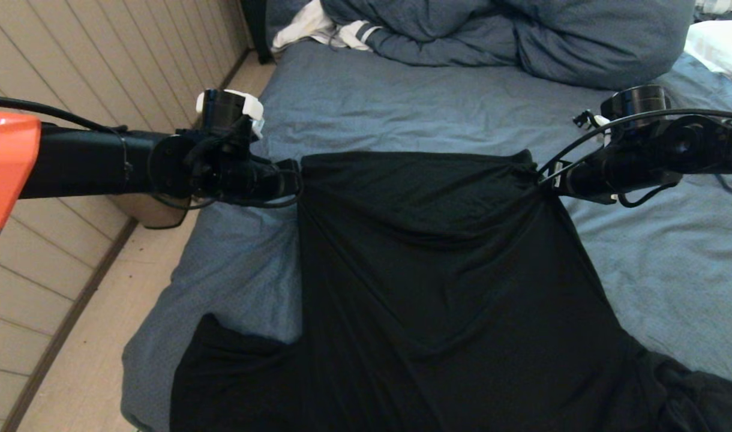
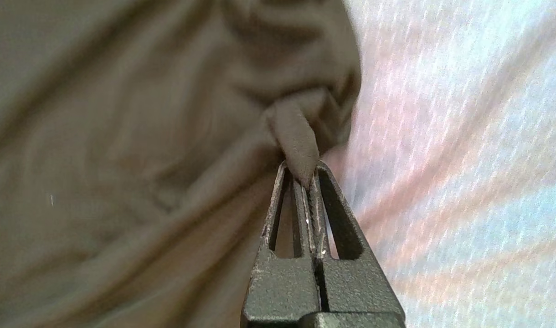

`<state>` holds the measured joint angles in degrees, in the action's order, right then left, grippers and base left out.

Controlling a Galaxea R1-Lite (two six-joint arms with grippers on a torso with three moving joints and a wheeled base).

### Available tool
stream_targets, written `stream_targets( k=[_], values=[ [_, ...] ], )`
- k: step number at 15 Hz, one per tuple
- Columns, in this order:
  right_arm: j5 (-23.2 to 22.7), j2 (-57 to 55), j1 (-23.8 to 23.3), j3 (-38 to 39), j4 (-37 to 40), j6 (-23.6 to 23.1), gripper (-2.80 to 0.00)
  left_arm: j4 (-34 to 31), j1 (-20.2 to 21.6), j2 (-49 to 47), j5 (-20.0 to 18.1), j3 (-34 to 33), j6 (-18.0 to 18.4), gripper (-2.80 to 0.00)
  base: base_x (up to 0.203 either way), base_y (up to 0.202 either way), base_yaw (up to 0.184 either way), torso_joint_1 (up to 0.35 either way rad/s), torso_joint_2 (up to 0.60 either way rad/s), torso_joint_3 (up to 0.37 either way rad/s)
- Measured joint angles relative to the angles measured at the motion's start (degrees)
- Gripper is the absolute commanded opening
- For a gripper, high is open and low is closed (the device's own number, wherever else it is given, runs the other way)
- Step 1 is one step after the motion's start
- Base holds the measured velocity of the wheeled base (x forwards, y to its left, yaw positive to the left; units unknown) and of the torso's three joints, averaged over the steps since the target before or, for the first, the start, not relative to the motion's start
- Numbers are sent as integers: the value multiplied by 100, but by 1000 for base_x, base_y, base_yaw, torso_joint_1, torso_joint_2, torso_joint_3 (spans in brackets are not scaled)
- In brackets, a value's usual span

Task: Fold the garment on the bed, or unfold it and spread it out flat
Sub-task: Unford the black T-shirt

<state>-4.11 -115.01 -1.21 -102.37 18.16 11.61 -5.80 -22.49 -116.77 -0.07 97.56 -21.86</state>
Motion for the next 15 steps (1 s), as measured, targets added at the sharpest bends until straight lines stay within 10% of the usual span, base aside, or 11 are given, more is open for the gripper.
stream_targets(
  k=[10,11,12,15],
  values=[
    [393,-786,228,-961,-747,-88,-280,-300,406,-364,-11,935,12,-280,0,0,0,0,0,0],
    [400,-828,242,-966,-747,-99,-280,-299,410,-411,-17,952,20,-234,0,0,0,0,0,0],
    [404,-859,242,-970,-750,-98,0,-302,414,-444,-19,955,30,0,0,0,0,0,0,0],
    [386,-899,262,-970,-734,-135,0,-433,427,-482,-20,979,41,0,0,0,0,0,0,0]
  ],
)
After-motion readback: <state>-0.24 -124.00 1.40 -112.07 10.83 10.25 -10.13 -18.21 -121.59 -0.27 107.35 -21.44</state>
